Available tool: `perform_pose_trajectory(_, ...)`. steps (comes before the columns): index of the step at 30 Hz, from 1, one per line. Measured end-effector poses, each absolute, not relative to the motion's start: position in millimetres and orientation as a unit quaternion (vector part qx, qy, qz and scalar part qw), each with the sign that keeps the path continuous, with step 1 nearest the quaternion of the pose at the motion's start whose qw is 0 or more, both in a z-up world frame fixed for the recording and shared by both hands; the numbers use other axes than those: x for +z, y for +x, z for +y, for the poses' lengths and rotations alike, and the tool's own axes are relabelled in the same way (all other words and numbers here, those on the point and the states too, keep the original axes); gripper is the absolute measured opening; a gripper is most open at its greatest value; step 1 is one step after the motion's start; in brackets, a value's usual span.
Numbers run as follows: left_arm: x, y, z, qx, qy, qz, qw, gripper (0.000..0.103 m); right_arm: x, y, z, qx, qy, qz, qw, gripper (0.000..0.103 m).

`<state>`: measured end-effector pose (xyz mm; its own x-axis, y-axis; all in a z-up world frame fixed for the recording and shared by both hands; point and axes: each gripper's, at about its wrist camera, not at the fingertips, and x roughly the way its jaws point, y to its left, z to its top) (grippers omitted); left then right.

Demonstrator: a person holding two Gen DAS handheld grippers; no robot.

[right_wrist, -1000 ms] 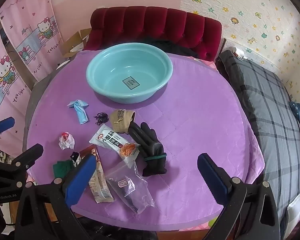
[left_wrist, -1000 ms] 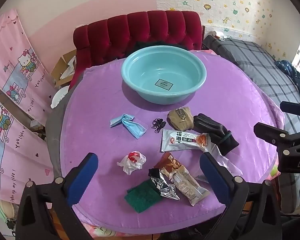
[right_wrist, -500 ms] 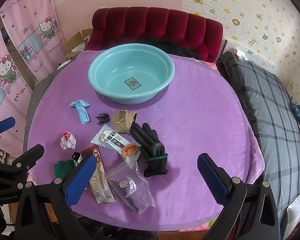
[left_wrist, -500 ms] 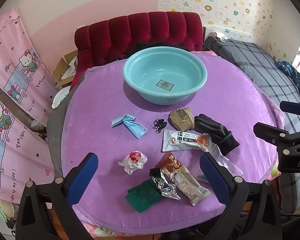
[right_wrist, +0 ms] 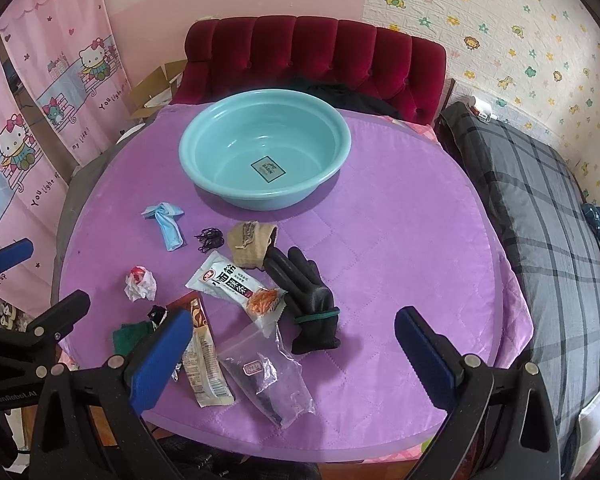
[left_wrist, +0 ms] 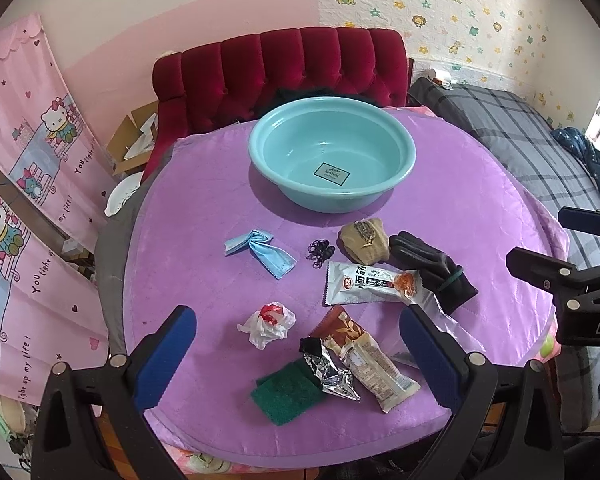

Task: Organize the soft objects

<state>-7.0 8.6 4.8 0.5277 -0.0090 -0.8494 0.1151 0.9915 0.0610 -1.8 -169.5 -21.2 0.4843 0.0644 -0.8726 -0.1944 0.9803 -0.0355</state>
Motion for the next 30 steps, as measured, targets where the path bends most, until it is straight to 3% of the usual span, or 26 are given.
perform_pose_trajectory(30, 7.1, -13.0, 6.1, -0.046, 0.055, 0.477, 0.876, 0.103, -12.8, -8.2, -169.0, 0.074, -0.069, 0.491, 0.865, 0.103)
